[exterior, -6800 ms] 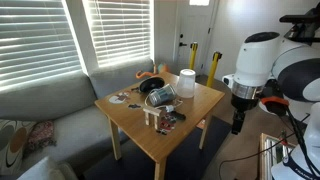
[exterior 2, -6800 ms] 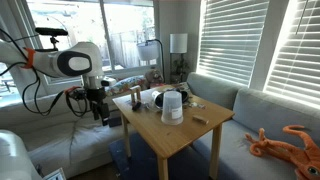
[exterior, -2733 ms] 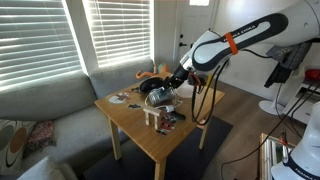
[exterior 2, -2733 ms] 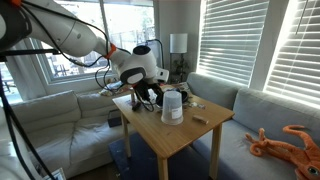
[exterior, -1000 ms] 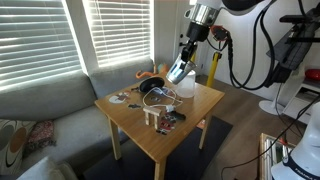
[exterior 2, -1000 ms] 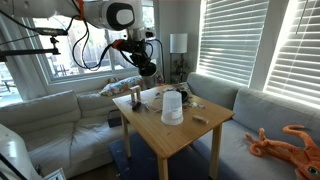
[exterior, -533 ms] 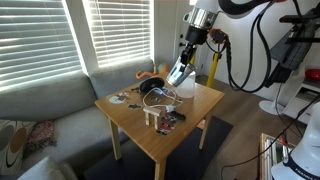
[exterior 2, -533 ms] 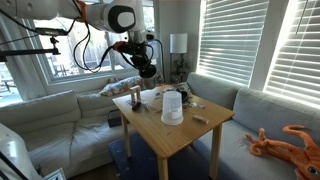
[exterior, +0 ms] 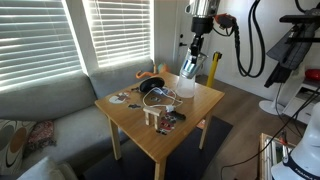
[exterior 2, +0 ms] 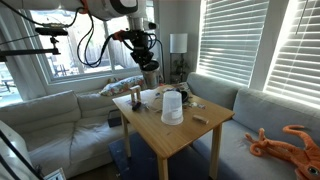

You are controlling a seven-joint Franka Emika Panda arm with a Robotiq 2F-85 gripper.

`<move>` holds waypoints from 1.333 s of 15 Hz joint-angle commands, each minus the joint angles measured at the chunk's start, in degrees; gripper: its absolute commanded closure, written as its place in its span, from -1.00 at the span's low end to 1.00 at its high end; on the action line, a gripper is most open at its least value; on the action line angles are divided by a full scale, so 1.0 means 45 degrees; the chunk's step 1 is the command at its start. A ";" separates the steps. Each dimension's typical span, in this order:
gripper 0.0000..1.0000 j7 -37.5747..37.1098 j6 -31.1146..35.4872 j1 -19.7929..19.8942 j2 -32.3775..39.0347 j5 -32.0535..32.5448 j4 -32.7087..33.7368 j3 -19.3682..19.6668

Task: Put the silver cup on the container

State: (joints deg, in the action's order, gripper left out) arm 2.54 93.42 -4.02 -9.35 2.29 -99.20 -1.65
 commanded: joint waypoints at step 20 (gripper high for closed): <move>0.98 0.2563 -0.4935 0.0548 0.5332 0.2776 0.6958 0.0243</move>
State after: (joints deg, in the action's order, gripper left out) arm 12.71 73.93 -1.12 12.56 13.10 -71.07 -0.49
